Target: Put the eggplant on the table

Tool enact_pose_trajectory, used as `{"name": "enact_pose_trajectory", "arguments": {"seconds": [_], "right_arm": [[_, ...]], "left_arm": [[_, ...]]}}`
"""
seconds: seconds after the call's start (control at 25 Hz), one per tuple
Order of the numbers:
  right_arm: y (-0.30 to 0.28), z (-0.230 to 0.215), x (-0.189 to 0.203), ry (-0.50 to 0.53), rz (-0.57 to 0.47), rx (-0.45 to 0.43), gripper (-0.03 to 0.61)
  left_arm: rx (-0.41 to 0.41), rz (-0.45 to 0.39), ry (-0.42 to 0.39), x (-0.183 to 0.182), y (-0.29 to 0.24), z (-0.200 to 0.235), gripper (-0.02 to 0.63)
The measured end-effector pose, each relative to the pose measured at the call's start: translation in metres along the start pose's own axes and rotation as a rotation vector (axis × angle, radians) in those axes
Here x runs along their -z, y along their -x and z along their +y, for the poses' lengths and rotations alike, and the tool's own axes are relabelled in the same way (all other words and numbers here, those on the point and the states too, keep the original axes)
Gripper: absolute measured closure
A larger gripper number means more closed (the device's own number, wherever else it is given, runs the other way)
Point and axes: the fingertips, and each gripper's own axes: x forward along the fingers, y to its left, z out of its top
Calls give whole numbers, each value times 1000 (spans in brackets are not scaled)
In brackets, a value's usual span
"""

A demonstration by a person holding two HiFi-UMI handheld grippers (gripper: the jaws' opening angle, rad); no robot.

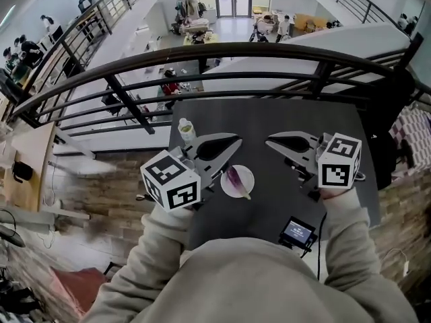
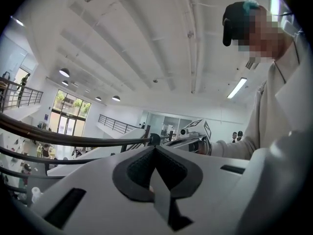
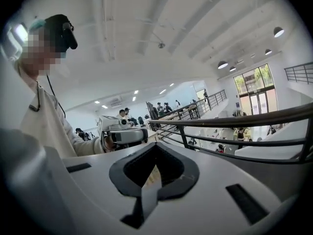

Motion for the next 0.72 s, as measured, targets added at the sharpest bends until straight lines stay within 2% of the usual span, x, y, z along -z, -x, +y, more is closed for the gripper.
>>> {"name": "enact_pose_trajectory", "arguments": {"seconds": [0.32, 0.72], "right_arm": [[7, 20, -16, 59, -50, 15, 563], [9, 26, -24, 85, -59, 45, 565]], "left_arm": [[46, -7, -56, -15, -2, -25, 607], [73, -23, -59, -24, -4, -35, 607]]}}
